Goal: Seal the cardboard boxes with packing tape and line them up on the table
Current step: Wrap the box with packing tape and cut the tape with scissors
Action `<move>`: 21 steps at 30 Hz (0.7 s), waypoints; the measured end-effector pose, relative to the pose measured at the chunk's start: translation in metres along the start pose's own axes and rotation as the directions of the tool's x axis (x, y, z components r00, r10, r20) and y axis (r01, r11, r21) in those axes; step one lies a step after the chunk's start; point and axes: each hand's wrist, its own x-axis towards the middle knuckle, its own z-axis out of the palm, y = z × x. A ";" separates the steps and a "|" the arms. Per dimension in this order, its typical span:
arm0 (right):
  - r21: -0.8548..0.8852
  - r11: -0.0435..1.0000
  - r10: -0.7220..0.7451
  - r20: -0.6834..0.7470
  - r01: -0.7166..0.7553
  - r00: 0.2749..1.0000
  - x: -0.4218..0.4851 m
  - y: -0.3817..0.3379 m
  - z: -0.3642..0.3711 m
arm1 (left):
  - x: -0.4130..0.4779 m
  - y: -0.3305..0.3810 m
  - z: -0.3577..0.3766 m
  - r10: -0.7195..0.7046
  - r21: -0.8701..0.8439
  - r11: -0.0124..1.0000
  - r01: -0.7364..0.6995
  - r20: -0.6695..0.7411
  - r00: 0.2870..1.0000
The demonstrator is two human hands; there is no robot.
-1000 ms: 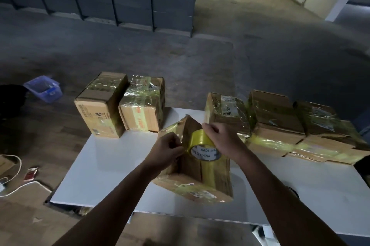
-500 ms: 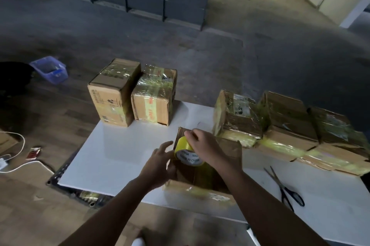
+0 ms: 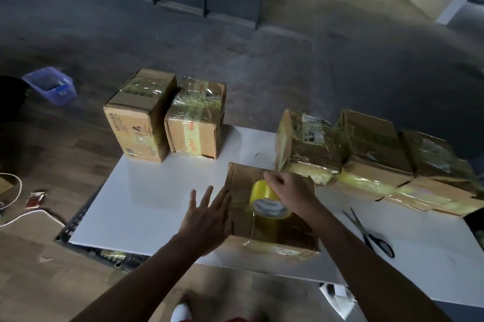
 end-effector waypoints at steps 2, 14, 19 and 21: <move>-0.042 0.996 -0.077 -0.036 0.075 0.996 -0.007 0.020 -0.010 | 0.002 0.003 0.000 -0.002 0.002 1.000 0.002 -0.001 1.000; 0.021 0.997 -0.071 -0.134 0.075 0.988 -0.011 0.024 -0.003 | 0.020 0.045 0.001 0.071 -0.237 0.967 -0.096 -0.111 0.991; 0.338 0.929 -0.084 -0.196 0.148 0.977 -0.016 0.039 0.002 | 0.020 0.047 0.004 0.062 -0.210 0.974 -0.083 -0.105 0.993; 0.344 0.921 -0.119 -0.195 0.181 0.974 -0.018 0.041 0.003 | 0.020 0.049 0.003 0.056 -0.196 0.978 -0.073 -0.092 0.994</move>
